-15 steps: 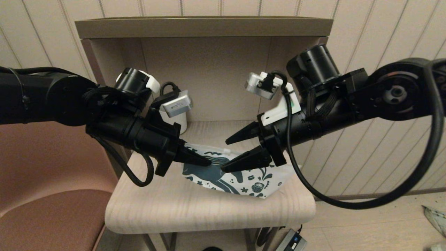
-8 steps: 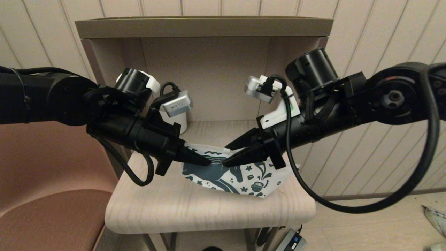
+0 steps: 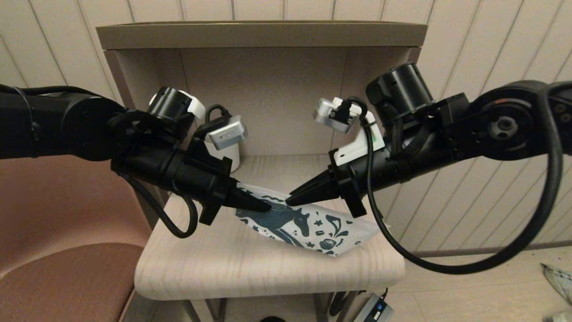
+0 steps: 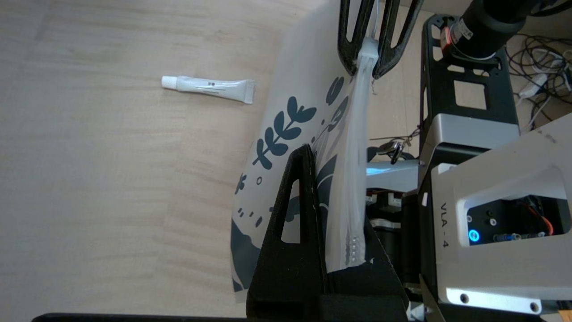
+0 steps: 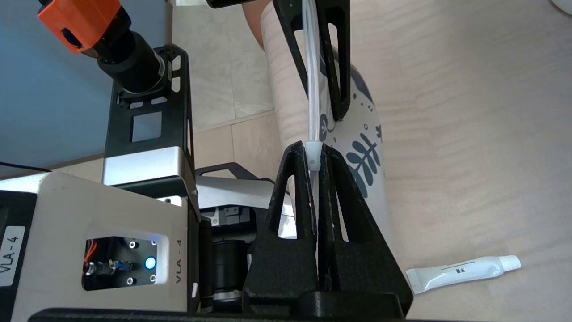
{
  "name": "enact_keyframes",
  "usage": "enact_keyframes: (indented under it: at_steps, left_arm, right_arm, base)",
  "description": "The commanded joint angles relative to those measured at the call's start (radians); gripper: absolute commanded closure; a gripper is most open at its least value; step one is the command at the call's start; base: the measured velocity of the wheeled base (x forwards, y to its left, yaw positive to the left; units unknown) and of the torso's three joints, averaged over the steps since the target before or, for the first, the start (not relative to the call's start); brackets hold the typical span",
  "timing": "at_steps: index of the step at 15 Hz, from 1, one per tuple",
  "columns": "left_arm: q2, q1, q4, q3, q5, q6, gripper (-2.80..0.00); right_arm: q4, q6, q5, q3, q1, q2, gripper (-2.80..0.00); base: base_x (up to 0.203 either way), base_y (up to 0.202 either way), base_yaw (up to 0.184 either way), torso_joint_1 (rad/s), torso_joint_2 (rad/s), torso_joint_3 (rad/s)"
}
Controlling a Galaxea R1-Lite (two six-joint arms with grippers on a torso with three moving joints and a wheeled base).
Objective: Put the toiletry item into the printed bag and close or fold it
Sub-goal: Open the storage bag
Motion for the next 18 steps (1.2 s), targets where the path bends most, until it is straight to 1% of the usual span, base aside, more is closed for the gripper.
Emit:
enact_keyframes:
  at_steps: [1, 9, 13, 15, 18]
  left_arm:
    - [-0.001, 0.006, 0.003, -0.003, -0.012, 0.004, 0.00]
    - [-0.008, 0.029, 0.001, -0.004, -0.016, 0.004, 0.00]
    - [-0.014, 0.043, 0.002, -0.004, -0.019, 0.004, 0.00]
    - [-0.021, 0.052, 0.005, -0.004, -0.051, 0.002, 0.00]
    - [-0.030, 0.067, 0.006, -0.003, -0.055, 0.002, 0.00]
  right_arm:
    - [0.002, -0.003, 0.001, 0.022, -0.003, -0.008, 0.00]
    - [-0.005, -0.016, 0.000, 0.146, -0.081, -0.100, 0.00]
    - [-0.045, -0.023, 0.009, 0.231, -0.149, -0.166, 0.00]
    - [-0.045, -0.026, 0.009, 0.250, -0.168, -0.183, 0.00]
    - [-0.046, -0.030, 0.011, 0.289, -0.194, -0.223, 0.00]
  base:
    - [0.000, 0.000, 0.000, 0.000, 0.00, 0.000]
    - [0.000, 0.000, 0.000, 0.000, 0.00, 0.000]
    - [0.000, 0.000, 0.000, 0.000, 0.00, 0.000]
    - [0.000, 0.000, 0.000, 0.000, 0.00, 0.000]
    - [0.000, 0.000, 0.000, 0.000, 0.00, 0.000]
